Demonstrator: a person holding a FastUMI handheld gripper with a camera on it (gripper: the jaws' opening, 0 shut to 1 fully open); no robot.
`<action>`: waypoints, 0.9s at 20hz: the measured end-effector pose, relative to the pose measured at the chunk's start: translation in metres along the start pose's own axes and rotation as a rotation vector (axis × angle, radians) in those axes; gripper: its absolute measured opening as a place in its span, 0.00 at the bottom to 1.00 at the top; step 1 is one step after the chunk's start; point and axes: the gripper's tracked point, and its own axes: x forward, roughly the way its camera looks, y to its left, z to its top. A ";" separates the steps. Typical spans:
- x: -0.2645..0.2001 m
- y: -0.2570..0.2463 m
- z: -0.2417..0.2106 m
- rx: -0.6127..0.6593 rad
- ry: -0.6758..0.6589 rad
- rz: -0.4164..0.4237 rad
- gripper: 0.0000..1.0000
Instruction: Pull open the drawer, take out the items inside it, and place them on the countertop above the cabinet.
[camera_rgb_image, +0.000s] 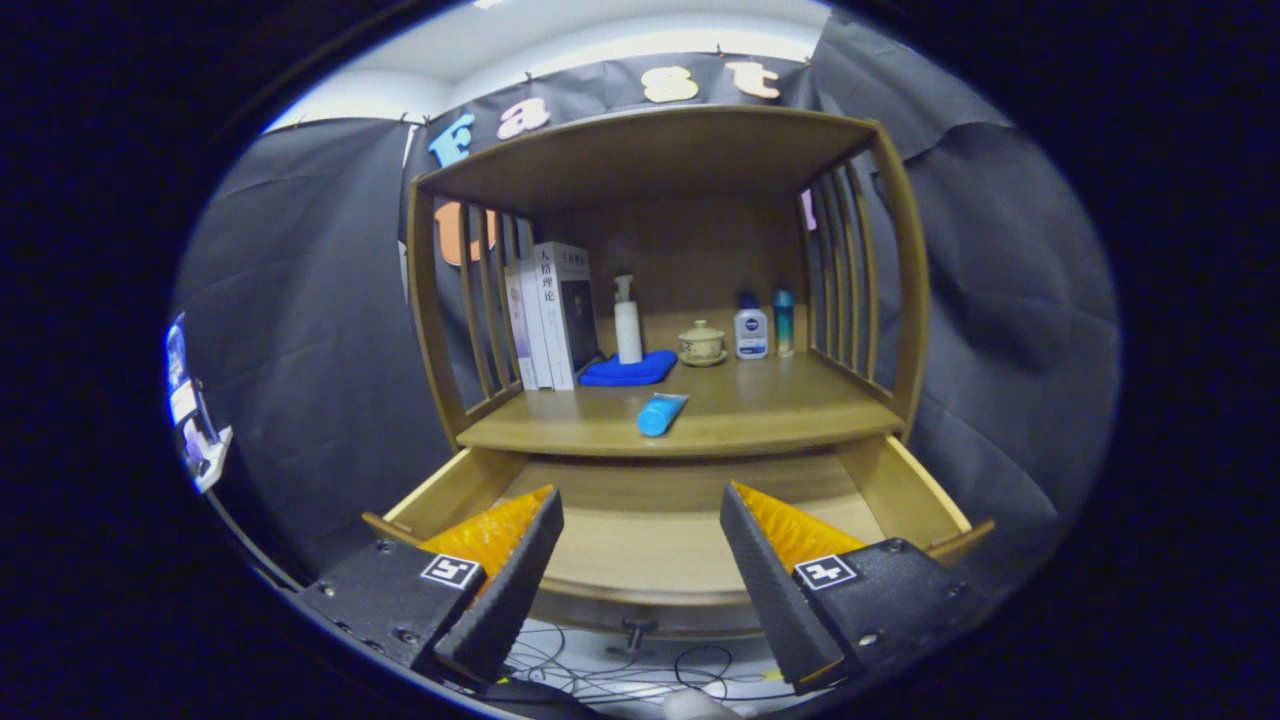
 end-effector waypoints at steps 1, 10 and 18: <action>-0.007 -0.005 -0.009 -0.011 -0.022 -0.010 0.99; -0.033 -0.029 -0.059 -0.045 -0.134 -0.090 1.00; -0.010 -0.012 -0.099 -0.108 -0.118 -0.141 1.00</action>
